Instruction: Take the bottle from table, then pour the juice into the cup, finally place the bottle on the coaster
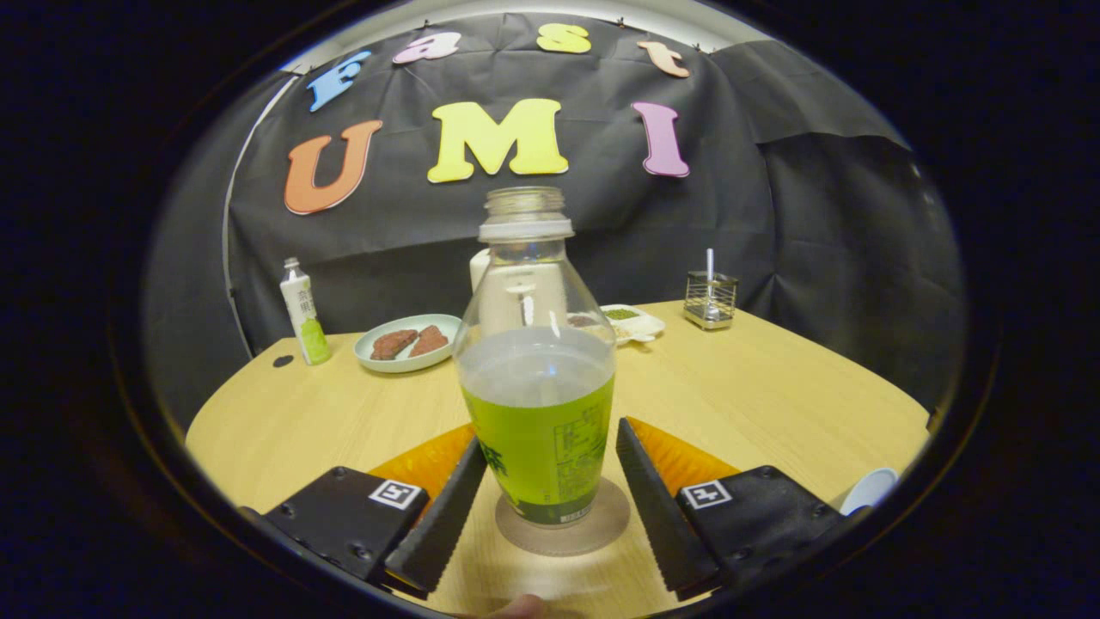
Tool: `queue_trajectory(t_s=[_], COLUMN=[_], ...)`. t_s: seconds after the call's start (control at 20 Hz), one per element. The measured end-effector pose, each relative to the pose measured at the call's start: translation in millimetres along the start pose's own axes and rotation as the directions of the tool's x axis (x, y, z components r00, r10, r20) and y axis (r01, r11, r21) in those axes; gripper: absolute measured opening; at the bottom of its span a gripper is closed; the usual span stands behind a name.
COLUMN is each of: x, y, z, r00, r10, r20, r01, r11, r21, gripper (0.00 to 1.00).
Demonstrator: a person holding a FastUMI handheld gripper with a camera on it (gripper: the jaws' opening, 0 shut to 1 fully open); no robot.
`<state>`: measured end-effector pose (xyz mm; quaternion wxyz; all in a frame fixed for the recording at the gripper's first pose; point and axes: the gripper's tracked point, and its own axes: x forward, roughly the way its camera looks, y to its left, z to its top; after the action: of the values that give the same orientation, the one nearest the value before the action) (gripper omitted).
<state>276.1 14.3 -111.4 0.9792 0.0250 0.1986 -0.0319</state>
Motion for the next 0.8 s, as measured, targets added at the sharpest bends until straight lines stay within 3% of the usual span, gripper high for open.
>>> queue_trajectory(t_s=[0.05, 0.45, 0.8], x=[0, -24, -100], y=[0, 3, -5], z=[1, 9, 31], r00=[1.0, 1.0, 0.989], r10=[-0.003, 0.013, 0.032], r20=[0.001, 0.025, 0.144], r01=[0.003, -0.012, -0.027], r11=[1.0, 0.999, 0.999], r21=[-0.002, -0.047, -0.038], gripper=[0.98, 0.99, 0.98])
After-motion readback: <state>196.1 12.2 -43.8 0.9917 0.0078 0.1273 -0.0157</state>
